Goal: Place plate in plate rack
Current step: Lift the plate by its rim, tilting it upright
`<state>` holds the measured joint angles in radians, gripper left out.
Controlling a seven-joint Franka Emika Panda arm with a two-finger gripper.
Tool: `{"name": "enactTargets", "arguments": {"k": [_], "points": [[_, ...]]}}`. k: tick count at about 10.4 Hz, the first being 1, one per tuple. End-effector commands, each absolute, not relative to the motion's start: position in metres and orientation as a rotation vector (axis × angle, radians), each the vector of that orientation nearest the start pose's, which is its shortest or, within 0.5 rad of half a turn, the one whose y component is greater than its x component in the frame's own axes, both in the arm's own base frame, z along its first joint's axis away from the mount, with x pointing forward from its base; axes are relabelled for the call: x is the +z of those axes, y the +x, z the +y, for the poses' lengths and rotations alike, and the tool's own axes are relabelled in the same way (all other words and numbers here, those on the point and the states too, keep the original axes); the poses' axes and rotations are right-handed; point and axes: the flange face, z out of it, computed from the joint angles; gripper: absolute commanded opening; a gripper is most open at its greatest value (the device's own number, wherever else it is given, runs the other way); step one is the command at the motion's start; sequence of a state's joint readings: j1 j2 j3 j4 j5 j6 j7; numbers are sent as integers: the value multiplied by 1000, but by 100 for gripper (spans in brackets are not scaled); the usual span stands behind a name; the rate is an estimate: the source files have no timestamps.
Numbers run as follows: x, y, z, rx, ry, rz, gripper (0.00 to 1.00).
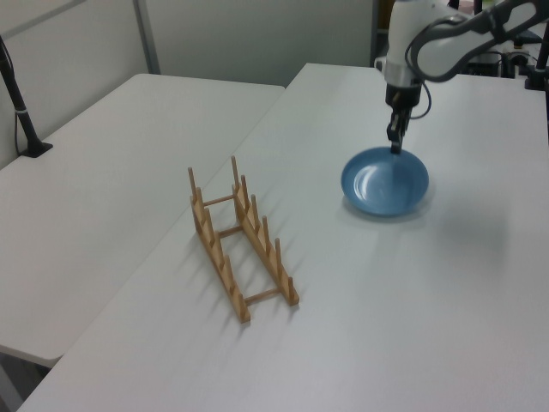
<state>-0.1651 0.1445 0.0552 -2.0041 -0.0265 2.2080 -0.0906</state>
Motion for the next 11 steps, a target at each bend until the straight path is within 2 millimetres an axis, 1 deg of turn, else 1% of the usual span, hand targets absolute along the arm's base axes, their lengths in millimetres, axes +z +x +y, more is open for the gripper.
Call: {"name": "enactTargets", "arguments": {"k": [1,3,4,5,6,7,8,9,10,11], "points": [[470,597,-53,-229,-3130,20,0],[503,606,-47,-328,-3124,13,0],[534,614,-33,-423,-3111,-15,0],[564,620,-12,-520,-3089,-17,0],[593,623,14,-617,-3081,-1,0],[617,622,37,-711,-3125,11,0],[626,620,69,-799,-3183,25,0],[630,617,100,-914,-3238,39,0],[633,613,132,-1056,-3261,76,0],[631,609,158,-1192,-3266,127,0]]}}
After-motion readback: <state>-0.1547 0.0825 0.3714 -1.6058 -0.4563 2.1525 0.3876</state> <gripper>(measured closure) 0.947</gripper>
